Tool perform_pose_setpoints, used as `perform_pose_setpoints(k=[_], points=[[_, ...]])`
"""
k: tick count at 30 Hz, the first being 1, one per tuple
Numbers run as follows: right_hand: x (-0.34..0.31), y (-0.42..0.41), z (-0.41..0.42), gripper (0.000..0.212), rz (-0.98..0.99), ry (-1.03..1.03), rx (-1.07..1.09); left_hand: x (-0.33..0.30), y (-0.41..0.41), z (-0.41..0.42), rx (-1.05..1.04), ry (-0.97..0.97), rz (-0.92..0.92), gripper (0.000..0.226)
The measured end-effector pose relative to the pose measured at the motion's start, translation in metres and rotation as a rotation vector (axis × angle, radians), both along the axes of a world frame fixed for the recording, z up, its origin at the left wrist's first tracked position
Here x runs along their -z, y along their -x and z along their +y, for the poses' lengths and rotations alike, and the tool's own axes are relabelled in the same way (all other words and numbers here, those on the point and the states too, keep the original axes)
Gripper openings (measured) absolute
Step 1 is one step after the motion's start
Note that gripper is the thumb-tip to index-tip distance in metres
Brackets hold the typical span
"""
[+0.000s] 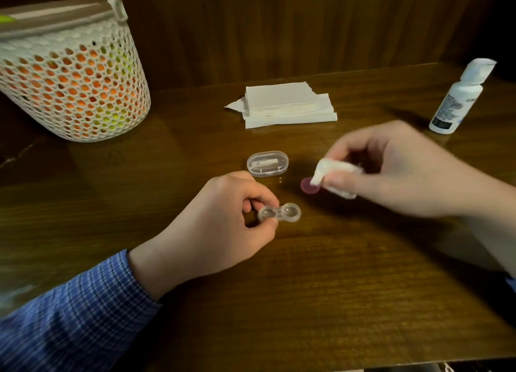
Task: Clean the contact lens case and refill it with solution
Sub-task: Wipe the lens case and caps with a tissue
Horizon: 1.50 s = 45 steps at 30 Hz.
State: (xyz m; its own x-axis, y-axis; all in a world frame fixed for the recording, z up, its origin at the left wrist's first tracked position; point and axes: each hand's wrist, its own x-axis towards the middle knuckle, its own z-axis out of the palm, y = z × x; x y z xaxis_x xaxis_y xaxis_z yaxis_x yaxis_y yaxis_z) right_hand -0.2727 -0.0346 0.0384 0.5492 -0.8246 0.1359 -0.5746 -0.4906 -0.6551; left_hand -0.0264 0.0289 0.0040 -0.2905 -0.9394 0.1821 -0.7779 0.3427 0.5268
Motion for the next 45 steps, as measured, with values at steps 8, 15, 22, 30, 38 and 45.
perform_pose_setpoints(k=[8,15,22,30,38,45], points=[[0.013,0.019,-0.039,0.005,-0.129,-0.235,0.308,-0.004,-0.006,-0.003,-0.164,0.201,-0.257,0.044],[0.016,0.028,-0.050,0.005,-0.164,-0.394,0.322,-0.013,0.035,-0.020,-0.151,0.266,-0.177,0.051],[0.015,0.030,-0.049,0.005,-0.180,-0.417,0.294,0.000,0.076,-0.056,-0.148,0.229,-0.335,0.046],[0.015,0.030,-0.048,0.006,-0.217,-0.440,0.267,-0.003,0.077,-0.056,-0.109,0.265,-0.189,0.019],[0.016,0.019,-0.027,0.021,-0.642,-0.835,-0.071,-0.016,0.067,-0.025,-0.052,0.301,0.132,0.020],[0.020,0.005,-0.011,0.014,-0.688,-0.741,-0.026,-0.008,0.055,-0.015,0.030,0.148,0.417,0.030]])
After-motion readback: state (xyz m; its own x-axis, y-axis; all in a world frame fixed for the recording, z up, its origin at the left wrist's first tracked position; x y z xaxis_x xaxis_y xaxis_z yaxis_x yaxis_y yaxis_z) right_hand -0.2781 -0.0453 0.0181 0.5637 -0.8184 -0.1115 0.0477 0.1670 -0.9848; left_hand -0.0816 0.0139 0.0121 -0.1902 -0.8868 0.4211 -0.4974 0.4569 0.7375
